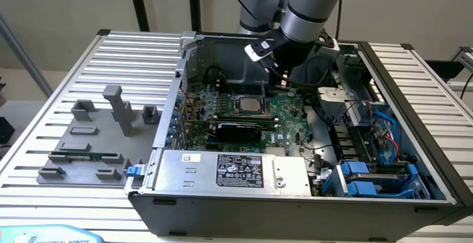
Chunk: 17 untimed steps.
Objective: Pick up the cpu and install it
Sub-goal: 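Close the cpu cover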
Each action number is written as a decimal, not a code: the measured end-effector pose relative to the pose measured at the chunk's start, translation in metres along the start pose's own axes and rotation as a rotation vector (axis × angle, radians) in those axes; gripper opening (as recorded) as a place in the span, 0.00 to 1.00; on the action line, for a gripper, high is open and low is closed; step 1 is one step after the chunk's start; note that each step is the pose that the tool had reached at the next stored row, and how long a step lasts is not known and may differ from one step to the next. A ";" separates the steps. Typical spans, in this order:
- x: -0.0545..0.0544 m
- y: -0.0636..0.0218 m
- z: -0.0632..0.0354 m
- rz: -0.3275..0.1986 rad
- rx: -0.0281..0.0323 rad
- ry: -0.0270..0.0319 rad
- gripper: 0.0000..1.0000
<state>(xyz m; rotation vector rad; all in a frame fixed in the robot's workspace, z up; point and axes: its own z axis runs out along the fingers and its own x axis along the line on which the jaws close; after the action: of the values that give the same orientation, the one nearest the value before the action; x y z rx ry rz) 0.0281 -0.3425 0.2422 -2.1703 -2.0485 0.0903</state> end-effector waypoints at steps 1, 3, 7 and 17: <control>0.000 -0.0025 0.0005 0.001 0.0074 -0.0003 0.11; 0.000 -0.0076 0.0016 0.002 0.0221 -0.0011 0.11; -0.001 -0.0177 0.0038 0.004 0.0509 -0.0026 0.11; -0.003 -0.0450 0.0129 0.007 0.0982 -0.0051 0.11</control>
<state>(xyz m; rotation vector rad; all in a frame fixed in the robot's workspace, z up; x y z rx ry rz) -0.0184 -0.3425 0.2361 -2.1211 -1.9949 0.1933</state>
